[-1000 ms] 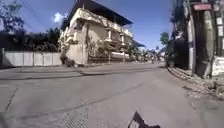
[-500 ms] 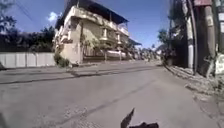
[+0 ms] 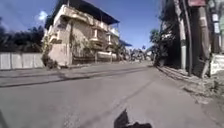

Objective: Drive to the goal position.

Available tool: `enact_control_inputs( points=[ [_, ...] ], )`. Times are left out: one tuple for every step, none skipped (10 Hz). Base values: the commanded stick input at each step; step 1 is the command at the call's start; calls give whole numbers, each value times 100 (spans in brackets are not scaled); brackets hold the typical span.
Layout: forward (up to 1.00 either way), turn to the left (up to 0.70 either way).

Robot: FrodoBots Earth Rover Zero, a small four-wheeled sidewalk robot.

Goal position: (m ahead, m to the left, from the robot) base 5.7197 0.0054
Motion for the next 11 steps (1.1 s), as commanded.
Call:
enact_control_inputs(
  points=[
    [70, -4],
    [70, -3],
    [70, -3],
    [70, -3],
    [70, -3],
    [70, -3],
    [70, -3],
    [70, -3],
    [70, -3],
    [70, -3],
    [70, -3]
  ],
)
